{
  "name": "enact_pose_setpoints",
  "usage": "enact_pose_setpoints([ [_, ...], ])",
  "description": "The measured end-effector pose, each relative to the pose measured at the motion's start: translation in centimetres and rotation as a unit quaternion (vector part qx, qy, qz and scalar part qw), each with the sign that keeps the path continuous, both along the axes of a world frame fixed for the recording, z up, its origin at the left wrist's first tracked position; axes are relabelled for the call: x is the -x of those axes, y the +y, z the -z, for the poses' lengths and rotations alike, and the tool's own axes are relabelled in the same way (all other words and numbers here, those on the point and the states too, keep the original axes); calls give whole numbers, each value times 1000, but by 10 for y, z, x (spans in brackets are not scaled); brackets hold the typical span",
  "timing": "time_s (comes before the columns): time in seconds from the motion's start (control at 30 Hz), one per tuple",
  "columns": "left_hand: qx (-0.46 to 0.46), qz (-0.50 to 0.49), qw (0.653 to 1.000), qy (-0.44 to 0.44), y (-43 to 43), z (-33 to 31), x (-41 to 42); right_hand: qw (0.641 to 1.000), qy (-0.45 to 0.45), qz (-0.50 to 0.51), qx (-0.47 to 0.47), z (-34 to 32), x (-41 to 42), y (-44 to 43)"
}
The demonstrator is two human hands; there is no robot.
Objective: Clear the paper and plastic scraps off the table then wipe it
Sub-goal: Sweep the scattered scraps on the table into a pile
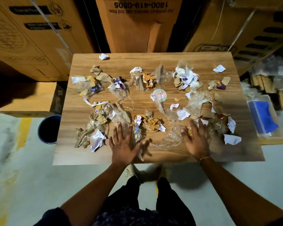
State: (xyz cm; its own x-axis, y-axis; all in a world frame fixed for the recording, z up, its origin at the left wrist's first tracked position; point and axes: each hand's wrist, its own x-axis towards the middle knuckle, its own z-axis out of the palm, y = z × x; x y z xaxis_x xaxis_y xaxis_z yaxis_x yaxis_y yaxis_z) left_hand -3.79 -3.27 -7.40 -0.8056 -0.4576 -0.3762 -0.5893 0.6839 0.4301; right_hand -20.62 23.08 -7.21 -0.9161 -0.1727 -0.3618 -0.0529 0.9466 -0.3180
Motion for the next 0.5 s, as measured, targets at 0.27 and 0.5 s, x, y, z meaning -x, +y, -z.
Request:
enact_pose_setpoints([
  [0.27,-17,-55,998,-25,25,11,38,999,11,-15,34,12,0,-33],
  [0.5,-10,-98,995,23,50,17,73,996,20,-48,78,14,-6,-71],
])
